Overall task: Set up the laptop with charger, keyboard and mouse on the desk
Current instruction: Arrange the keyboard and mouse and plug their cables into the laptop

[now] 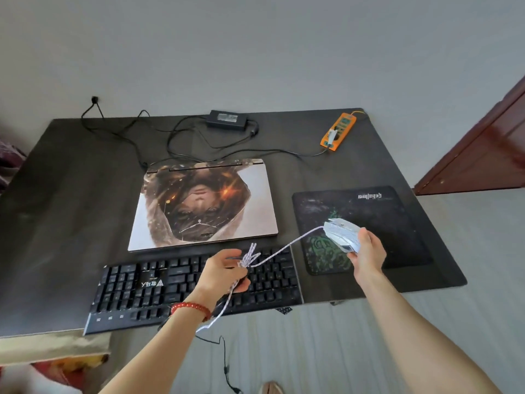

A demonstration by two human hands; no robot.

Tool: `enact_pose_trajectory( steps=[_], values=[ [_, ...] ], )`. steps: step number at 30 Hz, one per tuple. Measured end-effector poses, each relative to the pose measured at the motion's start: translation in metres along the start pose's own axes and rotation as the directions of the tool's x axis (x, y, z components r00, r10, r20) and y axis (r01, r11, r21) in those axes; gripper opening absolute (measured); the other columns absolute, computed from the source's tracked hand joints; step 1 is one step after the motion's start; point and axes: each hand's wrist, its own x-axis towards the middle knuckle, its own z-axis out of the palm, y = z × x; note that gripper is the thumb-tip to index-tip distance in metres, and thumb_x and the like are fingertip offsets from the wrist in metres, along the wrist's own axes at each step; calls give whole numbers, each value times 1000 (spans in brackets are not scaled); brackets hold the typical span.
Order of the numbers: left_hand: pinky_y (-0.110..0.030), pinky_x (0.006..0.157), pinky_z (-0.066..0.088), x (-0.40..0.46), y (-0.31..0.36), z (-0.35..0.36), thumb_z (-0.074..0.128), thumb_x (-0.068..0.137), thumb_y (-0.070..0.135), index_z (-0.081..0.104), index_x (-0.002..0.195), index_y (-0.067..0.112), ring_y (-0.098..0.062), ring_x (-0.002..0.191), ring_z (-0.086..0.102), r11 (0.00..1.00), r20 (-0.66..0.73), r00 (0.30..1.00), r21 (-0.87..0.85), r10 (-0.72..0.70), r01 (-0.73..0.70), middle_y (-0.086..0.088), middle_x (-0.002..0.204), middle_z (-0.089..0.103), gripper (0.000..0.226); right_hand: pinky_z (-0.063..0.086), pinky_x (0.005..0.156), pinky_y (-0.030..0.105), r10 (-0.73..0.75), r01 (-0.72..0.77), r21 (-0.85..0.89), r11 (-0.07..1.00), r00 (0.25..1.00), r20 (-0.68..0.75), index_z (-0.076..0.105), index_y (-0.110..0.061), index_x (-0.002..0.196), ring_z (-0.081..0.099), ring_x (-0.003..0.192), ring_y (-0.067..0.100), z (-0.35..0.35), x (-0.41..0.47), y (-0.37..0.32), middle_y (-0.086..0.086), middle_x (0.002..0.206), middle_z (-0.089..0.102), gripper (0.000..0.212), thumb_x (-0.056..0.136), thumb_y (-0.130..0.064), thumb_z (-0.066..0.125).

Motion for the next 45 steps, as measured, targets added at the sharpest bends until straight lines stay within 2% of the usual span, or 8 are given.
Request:
enact_pose_trajectory(
  steps=[5, 9, 12, 17, 21, 28, 35, 45],
  values=[
    [-24, 54, 50, 5, -15, 3, 70, 74, 6, 51, 124, 16, -17, 57, 58, 772, -20, 996, 634, 83, -51, -11, 116, 50, 55, 51, 76, 40, -45, 59, -363, 930, 998, 44, 59, -2, 112, 58, 92, 30, -3, 35, 6, 18, 113, 59, 34, 91, -24, 44],
    [-23, 66, 41, 2, -9, 2, 61, 79, 12, 61, 115, 18, -18, 77, 56, 635, -61, 970, 765, 235, -105, -2, 96, 65, 37, 27, 105, 56, -336, 337, -921, 194, 905, 261, 41, -10, 136, 30, 131, 36, -2, 30, 16, 17, 146, 31, 46, 93, -25, 41],
    [-22, 47, 37, 3, -5, 1, 56, 84, 14, 61, 90, 23, -12, 49, 48, 759, -124, 971, 646, 205, -78, 4, 62, 57, 12, 15, 111, 58, -321, 712, -698, -76, 645, 693, 29, -17, 144, 20, 142, 24, 18, 3, 27, 4, 153, 26, 58, 89, -16, 49],
    [-14, 33, 26, -3, -1, -6, 52, 91, 14, 62, 93, 13, -8, 28, 35, 952, -81, 993, 301, 88, -60, -2, 72, 62, 10, 6, 117, 45, 134, 979, -188, 75, 177, 975, 4, -23, 149, 27, 138, 15, 68, -62, 53, -1, 140, 46, 73, 93, -27, 51],
    [-17, 33, 36, -13, 0, -16, 54, 90, 24, 55, 109, 27, -8, 28, 44, 868, -62, 987, 486, 148, -99, 6, 76, 69, 19, 40, 83, 34, 106, 946, -260, 195, 243, 964, 14, -20, 148, 56, 105, 28, 80, -71, 47, 8, 117, 62, 60, 96, -24, 45],
    [-34, 62, 53, -25, -1, -21, 48, 93, 30, 51, 74, 23, -26, 64, 65, 567, -52, 917, 799, 396, -199, -4, 74, 68, 21, 32, 99, 36, 146, 890, -328, 317, 296, 944, 50, -23, 128, 56, 113, 21, 94, -75, 27, 3, 123, 60, 40, 91, -35, 53],
    [-30, 59, 59, -19, 16, -13, 35, 100, 21, 52, 92, 11, -22, 59, 69, 998, -131, 989, -17, 63, -65, -11, 85, 69, 22, 29, 110, 35, 88, 797, -318, 514, 320, 943, 54, -16, 127, 42, 125, 13, 98, -95, 29, -1, 128, 51, 34, 96, -28, 44],
    [-28, 54, 58, -24, 23, -15, 30, 100, 25, 43, 84, 11, -23, 58, 69, 991, -110, 987, 77, 114, -106, -13, 78, 70, 25, 35, 95, 33, -1, 945, -251, 210, 257, 966, 70, -10, 100, 46, 109, 22, 104, -97, 26, 5, 111, 59, 21, 90, -23, 57]
  ],
)
